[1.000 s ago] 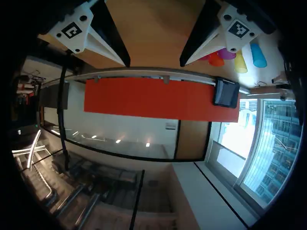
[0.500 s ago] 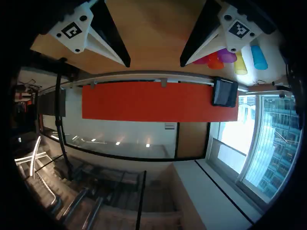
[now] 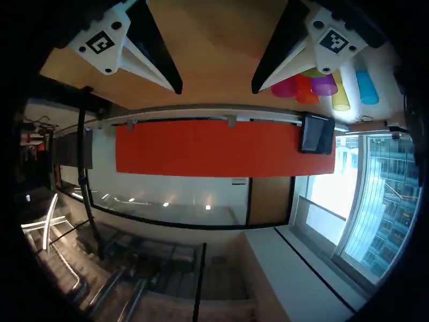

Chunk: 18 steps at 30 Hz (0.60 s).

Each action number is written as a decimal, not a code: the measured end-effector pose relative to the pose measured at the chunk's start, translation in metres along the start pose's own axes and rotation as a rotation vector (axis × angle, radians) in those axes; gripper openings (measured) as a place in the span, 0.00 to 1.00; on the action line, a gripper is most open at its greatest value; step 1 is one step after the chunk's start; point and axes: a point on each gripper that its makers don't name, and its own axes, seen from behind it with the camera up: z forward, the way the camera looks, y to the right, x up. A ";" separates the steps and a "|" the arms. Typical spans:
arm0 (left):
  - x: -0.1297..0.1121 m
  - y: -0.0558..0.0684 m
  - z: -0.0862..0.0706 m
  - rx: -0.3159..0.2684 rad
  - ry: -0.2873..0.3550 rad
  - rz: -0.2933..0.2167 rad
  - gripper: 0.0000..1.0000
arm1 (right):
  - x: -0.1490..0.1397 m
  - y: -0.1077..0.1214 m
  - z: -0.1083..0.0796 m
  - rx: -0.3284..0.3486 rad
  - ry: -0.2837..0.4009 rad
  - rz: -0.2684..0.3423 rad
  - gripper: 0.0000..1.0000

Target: Pour water

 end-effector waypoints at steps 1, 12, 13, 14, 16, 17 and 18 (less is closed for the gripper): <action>0.000 0.000 0.000 0.000 0.000 0.000 0.99 | -0.001 0.001 0.000 -0.002 -0.002 -0.003 1.00; 0.000 0.000 0.000 0.000 0.000 0.000 0.99 | -0.013 0.005 0.003 -0.012 -0.026 0.011 1.00; 0.000 0.000 0.000 0.000 0.000 0.000 0.99 | -0.014 0.005 0.003 -0.011 -0.029 0.015 1.00; 0.000 0.000 0.000 0.000 0.000 0.000 0.99 | -0.015 0.004 0.003 -0.010 -0.033 0.019 1.00; 0.000 0.000 0.000 0.000 0.000 0.000 0.99 | -0.017 0.004 0.003 -0.009 -0.041 0.023 1.00; 0.000 0.000 0.000 0.000 0.000 0.000 0.99 | -0.019 0.004 0.003 -0.009 -0.047 0.023 1.00; 0.000 0.000 0.001 0.000 0.000 0.000 0.99 | -0.021 0.004 0.004 -0.009 -0.052 0.024 1.00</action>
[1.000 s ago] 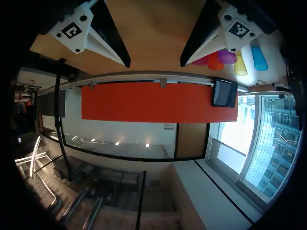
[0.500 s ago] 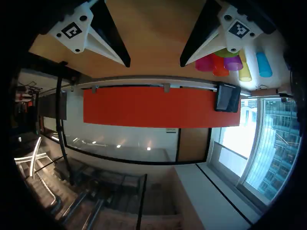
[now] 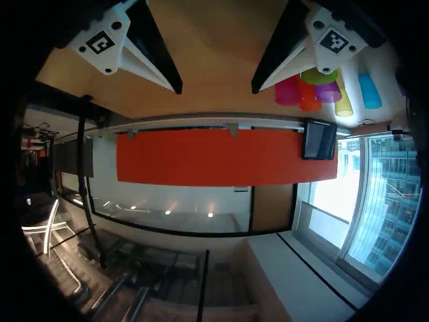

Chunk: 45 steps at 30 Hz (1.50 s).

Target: Pour water

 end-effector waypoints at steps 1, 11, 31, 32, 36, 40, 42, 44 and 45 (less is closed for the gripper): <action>0.000 0.000 0.000 0.000 0.000 0.000 0.99 | 0.000 0.000 0.000 -0.001 -0.003 0.001 1.00; 0.000 0.000 0.000 0.000 0.000 0.000 0.98 | 0.001 0.000 -0.001 -0.002 -0.008 0.002 1.00; 0.001 0.001 0.000 0.000 0.000 0.000 0.99 | 0.000 0.003 -0.002 -0.001 -0.011 0.002 1.00; 0.001 0.001 0.000 0.000 0.000 0.000 0.99 | 0.000 0.003 -0.002 -0.001 -0.012 0.002 1.00; 0.000 0.001 0.000 0.000 0.000 0.000 0.99 | 0.000 0.003 -0.001 -0.001 -0.011 0.003 1.00; 0.000 0.001 0.000 0.001 0.000 0.000 0.99 | 0.000 0.002 -0.001 -0.001 -0.011 0.003 1.00; 0.000 0.001 0.000 0.001 0.000 0.000 0.99 | 0.000 0.002 -0.001 -0.001 -0.011 0.003 1.00; 0.000 0.000 0.000 0.001 0.000 0.000 0.99 | 0.000 0.002 -0.001 -0.001 -0.011 0.003 1.00; 0.000 0.000 0.000 0.001 0.000 0.000 0.99 | 0.000 0.002 -0.001 -0.001 -0.011 0.003 1.00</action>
